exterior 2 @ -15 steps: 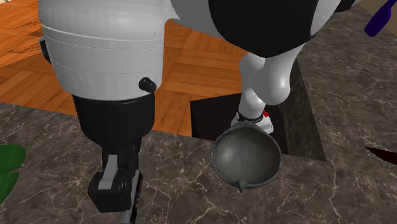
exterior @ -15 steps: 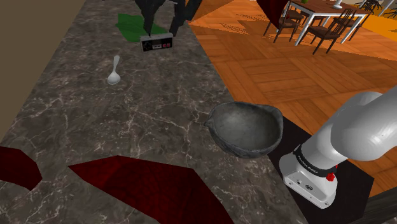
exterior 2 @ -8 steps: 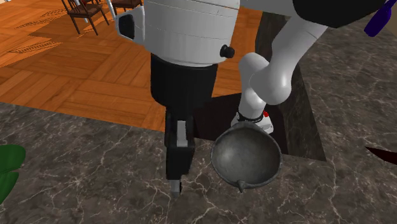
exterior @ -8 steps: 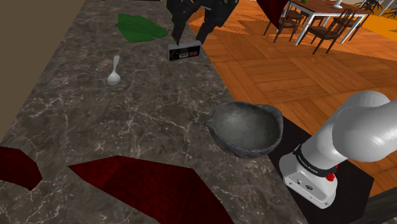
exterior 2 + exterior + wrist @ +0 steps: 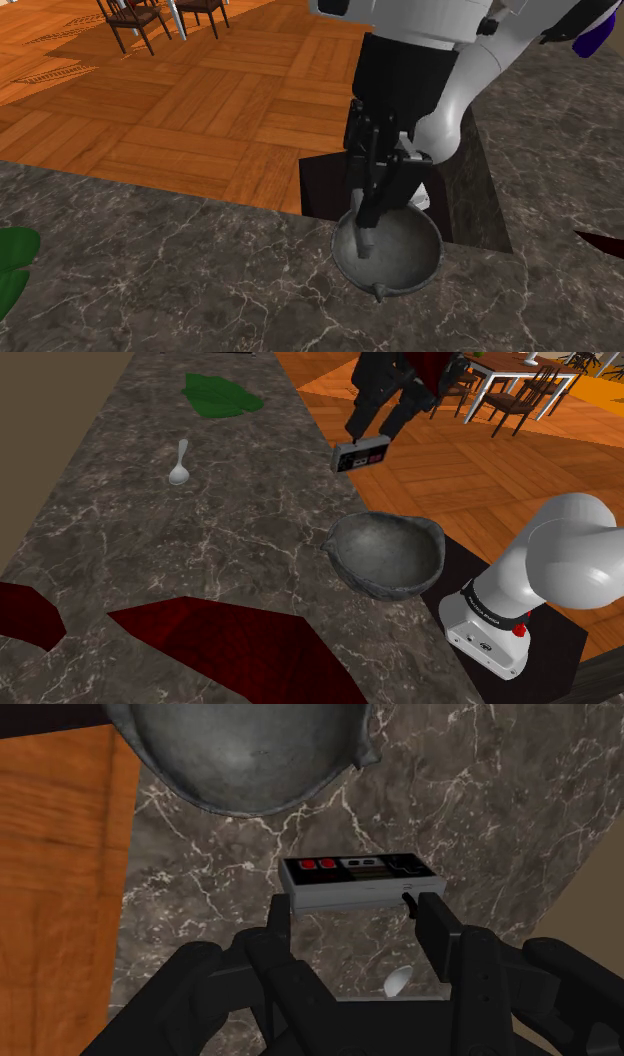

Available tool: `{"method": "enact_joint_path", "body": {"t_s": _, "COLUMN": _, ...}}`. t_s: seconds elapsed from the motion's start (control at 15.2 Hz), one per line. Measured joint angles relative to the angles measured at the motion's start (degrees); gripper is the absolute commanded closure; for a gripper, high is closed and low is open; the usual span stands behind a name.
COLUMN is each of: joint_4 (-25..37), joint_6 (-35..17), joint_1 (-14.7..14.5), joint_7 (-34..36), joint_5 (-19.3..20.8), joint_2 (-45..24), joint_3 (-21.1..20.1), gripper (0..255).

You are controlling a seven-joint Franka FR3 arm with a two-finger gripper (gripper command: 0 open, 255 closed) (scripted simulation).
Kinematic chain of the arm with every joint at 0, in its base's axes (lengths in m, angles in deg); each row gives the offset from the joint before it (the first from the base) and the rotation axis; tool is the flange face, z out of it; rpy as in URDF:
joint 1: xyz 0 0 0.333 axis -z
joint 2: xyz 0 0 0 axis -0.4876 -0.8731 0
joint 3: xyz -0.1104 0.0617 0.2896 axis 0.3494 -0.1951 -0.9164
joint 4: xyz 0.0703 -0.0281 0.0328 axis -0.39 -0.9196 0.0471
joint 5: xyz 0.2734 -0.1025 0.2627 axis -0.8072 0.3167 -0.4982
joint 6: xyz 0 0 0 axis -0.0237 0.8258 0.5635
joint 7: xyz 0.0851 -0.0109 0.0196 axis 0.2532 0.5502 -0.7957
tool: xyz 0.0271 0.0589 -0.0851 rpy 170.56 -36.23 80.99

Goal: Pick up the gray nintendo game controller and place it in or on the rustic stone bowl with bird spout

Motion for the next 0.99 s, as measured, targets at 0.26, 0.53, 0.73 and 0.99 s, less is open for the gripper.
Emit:
{"method": "enact_joint_path", "body": {"t_s": 0.26, "joint_4": -3.15, "joint_6": 4.43, "joint_1": -2.59, "joint_7": 2.03, "joint_5": -1.04, "joint_2": 7.86, "joint_3": 0.64, "gripper": 255}}
{"method": "enact_joint_path", "body": {"t_s": 0.53, "joint_4": -6.75, "joint_6": 4.53, "joint_1": -3.70, "joint_7": 1.96, "joint_5": -1.57, "joint_2": 11.39, "joint_3": 0.98, "gripper": 255}}
{"method": "enact_joint_path", "body": {"t_s": 0.73, "joint_4": -9.60, "joint_6": 2.88, "joint_1": -4.13, "joint_7": 1.72, "joint_5": -2.24, "joint_2": 12.56, "joint_3": 0.41, "gripper": 255}}
{"method": "enact_joint_path", "body": {"t_s": 0.99, "joint_4": -13.32, "joint_6": 0.48, "joint_1": -4.62, "joint_7": 1.17, "joint_5": -3.10, "joint_2": 13.80, "joint_3": -0.27, "gripper": 255}}
